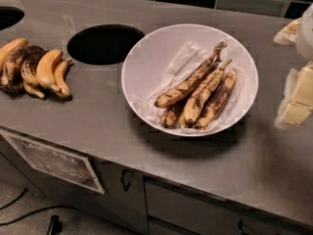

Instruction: Pick banana from white bowl

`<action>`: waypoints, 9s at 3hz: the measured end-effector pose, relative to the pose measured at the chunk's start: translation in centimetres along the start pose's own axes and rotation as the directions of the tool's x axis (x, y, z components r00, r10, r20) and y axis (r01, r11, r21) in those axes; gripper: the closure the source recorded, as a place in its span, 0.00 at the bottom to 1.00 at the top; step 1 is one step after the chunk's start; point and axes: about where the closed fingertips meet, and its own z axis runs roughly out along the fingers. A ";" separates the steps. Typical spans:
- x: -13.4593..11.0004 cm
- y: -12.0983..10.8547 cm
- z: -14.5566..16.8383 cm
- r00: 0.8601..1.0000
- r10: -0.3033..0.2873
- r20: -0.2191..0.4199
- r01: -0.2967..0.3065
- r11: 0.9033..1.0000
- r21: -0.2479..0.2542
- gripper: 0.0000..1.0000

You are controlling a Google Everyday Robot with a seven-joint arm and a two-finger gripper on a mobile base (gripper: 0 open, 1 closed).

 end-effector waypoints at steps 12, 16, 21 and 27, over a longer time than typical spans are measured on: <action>-16.8 -2.2 8.2 0.881 -0.459 0.116 0.470 0.875 -0.115 0.34; -17.5 -1.8 10.1 0.895 -0.426 0.135 0.443 0.885 -0.142 0.36; -17.5 -1.6 10.7 0.952 -0.281 0.120 0.299 0.938 -0.177 0.37; -16.7 -1.3 13.3 0.960 -0.249 0.132 0.273 0.935 -0.225 0.44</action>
Offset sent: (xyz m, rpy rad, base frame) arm 0.0198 0.0438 0.0134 -0.0735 -0.0145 0.1556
